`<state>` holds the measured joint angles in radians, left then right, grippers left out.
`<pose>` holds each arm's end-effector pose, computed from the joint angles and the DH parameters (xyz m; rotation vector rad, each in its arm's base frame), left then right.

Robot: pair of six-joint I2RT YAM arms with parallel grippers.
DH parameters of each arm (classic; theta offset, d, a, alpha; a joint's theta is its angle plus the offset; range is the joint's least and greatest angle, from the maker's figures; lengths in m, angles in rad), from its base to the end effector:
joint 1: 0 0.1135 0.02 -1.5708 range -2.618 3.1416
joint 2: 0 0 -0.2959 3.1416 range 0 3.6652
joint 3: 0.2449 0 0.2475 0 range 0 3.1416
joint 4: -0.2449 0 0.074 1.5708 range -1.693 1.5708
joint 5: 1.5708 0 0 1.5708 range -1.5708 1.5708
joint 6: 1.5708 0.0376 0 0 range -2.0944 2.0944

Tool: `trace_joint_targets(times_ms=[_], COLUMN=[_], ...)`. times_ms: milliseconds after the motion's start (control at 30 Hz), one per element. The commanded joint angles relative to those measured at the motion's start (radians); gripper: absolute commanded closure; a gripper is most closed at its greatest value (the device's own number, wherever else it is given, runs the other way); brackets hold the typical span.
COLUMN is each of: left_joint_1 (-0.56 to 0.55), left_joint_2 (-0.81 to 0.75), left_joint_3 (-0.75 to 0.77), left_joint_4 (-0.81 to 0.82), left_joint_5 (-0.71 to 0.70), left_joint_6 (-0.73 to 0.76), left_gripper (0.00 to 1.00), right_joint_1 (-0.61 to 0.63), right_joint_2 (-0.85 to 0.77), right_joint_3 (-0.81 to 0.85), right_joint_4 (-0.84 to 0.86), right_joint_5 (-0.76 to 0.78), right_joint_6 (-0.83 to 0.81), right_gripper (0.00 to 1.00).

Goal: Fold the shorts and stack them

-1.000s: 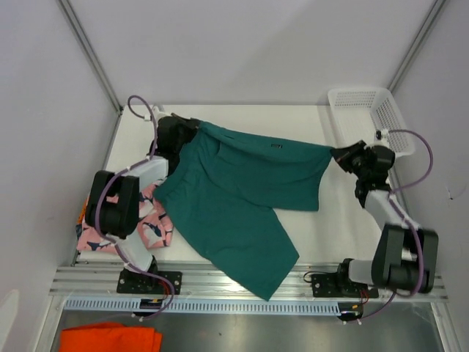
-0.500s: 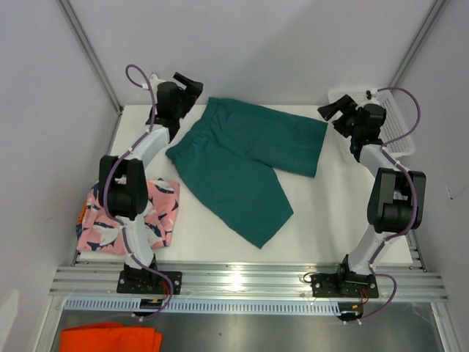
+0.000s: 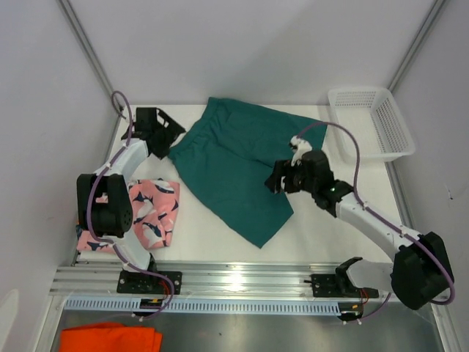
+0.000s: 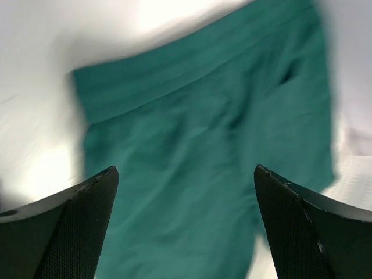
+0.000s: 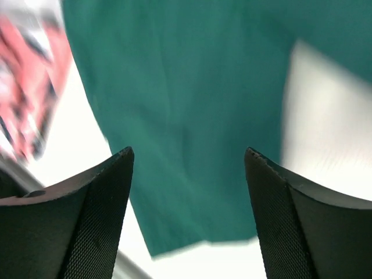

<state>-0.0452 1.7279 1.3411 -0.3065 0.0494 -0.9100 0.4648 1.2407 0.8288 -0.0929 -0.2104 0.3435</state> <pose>0.3966 -0.0198 0.2995 -0.9500 2.1227 -0.5526 0.2335 0.1258 0.2987 -0.2625 2.1260 0.7036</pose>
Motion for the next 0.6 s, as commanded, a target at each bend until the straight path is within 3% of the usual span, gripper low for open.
trace_joint_targets(times_ms=[0,267,367,567], left_joint_1=[0.016,0.021,0.022,0.036], left_joint_2=[-0.044,-0.019,-0.024,0.021], left_joint_3=[-0.063,-0.16,-0.184,-0.186], left_joint_4=[-0.089,-0.08,-0.065,-0.053], left_joint_5=[0.044,0.073,0.064,0.047], left_joint_6=[0.069,0.094,0.097,0.1], left_gripper=[0.01,0.01,0.02,0.08], right_joint_1=[0.141,0.541,0.654,0.771], right_joint_2=[-0.067,-0.121,-0.115,-0.024], right_joint_3=[-0.06,-0.14,-0.146,-0.134], right_joint_4=[-0.125,-0.214,-0.226,-0.232], right_joint_5=[0.172,0.419,0.483,0.574], right_joint_6=[-0.069,-0.06,-0.046,-0.047], right_gripper=[0.24,0.4,0.41,0.44])
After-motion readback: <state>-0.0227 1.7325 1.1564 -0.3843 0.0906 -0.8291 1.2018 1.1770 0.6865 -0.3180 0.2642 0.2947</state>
